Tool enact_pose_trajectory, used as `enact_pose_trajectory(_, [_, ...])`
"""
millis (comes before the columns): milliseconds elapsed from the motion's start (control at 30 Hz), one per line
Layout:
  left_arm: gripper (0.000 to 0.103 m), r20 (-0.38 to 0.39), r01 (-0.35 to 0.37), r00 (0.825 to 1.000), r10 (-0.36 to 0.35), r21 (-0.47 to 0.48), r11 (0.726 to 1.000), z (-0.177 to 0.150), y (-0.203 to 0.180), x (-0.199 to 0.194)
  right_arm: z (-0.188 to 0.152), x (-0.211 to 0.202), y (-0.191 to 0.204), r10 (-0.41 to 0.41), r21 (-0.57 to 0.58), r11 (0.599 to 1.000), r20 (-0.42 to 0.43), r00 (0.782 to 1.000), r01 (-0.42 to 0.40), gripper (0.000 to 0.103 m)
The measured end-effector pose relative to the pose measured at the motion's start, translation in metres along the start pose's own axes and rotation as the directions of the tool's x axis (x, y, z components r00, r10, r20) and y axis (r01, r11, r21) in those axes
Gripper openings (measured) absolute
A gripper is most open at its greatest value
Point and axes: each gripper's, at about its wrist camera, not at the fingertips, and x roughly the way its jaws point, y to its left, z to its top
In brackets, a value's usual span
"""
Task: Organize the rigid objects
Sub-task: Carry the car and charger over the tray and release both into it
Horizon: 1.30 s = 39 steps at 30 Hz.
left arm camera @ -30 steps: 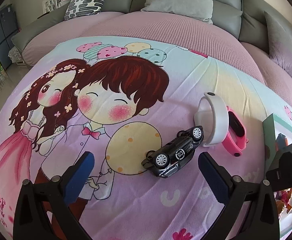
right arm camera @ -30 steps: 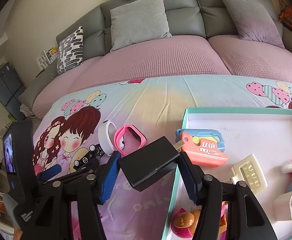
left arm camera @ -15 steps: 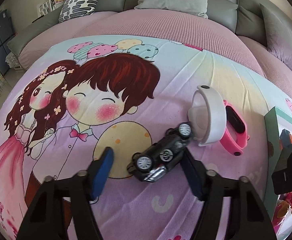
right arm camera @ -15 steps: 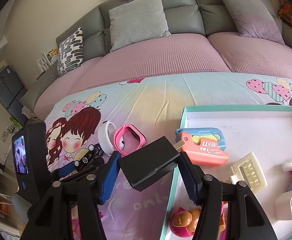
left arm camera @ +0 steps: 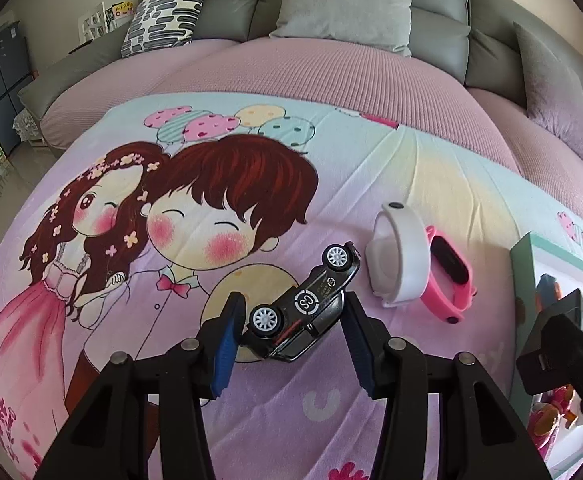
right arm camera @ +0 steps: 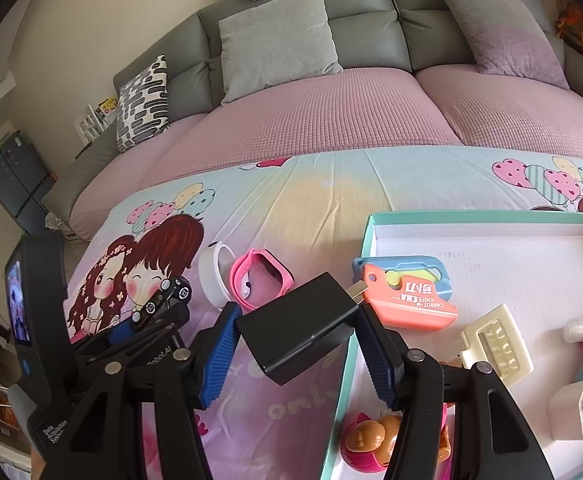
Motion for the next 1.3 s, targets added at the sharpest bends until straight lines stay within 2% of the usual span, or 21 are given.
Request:
enact_pose_trajectory(433, [0.051, 0.110, 0.026, 0.994, -0.026, 0.008, 1.000, 0.011, -0.005, -0.043, 0.006, -0.028, -0.002, 0.006, -0.009, 1.000, 0.062, 0.998, -0.006, 0.062])
enact_pose_trajectory(633, [0.051, 0.139, 0.059, 0.988, -0.064, 0.043, 0.997, 0.014, -0.023, -0.055, 0.011, -0.046, -0.031, -0.080, 0.037, 0.996, 0.095, 0.992, 0.077, 0.062])
enact_pose_trajectory(867, [0.051, 0.151, 0.098, 0.982, -0.116, 0.117, 0.988, 0.013, -0.058, -0.064, 0.013, -0.065, -0.088, -0.185, 0.154, 0.974, 0.102, 0.977, 0.168, 0.062])
enact_pose_trajectory(1100, [0.051, 0.140, 0.150, 0.973, -0.186, 0.231, 0.961, 0.005, -0.110, -0.073, 0.010, -0.085, -0.141, -0.304, 0.259, 0.927, 0.096, 0.948, 0.271, 0.062])
enact_pose_trajectory(1300, [0.051, 0.110, 0.211, 0.959, -0.261, 0.340, 0.917, -0.009, -0.161, -0.079, 0.003, -0.100, -0.173, -0.364, 0.324, 0.891, 0.087, 0.927, 0.320, 0.062])
